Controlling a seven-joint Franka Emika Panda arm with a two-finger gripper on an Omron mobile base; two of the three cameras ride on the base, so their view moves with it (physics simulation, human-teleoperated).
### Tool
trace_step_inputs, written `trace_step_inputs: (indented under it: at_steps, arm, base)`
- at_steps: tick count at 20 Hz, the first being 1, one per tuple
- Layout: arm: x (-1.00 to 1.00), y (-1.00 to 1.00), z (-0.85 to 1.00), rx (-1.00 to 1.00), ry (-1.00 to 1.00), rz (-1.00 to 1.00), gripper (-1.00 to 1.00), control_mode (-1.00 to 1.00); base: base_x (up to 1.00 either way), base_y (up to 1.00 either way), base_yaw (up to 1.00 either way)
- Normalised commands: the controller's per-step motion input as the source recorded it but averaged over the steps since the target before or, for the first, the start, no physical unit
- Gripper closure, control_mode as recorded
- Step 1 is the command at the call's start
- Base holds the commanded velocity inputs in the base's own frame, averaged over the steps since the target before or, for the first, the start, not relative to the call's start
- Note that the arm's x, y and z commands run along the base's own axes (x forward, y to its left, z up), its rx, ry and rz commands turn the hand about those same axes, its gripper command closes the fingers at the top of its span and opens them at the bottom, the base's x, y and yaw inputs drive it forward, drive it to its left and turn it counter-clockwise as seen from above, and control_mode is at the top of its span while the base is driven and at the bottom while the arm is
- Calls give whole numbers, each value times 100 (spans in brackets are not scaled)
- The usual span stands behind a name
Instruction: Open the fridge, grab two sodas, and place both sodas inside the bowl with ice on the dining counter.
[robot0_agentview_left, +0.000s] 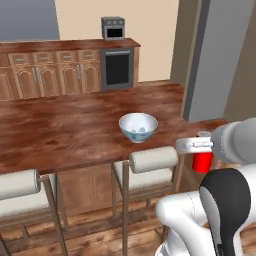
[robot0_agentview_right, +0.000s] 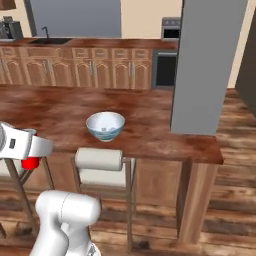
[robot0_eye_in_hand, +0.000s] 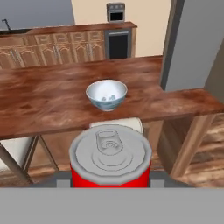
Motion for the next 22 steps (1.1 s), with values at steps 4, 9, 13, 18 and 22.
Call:
trace_step_inputs:
  at_steps: [4, 9, 13, 18, 22]
  arm:
    - [0, 0, 0, 0, 0, 0, 100, 100]
    - [0, 0, 0, 0, 0, 0, 100, 100]
    - [0, 0, 0, 0, 0, 0, 100, 100]
    - [10, 0, -5, 0, 2, 1, 100, -100]
    - [52, 0, -28, -4, 6, 0, 100, -100]
  base:
    - [58, -52, 31]
    - [72, -35, 23]
    - [89, -19, 19]
    - [76, -10, 12]
    - [0, 0, 0]
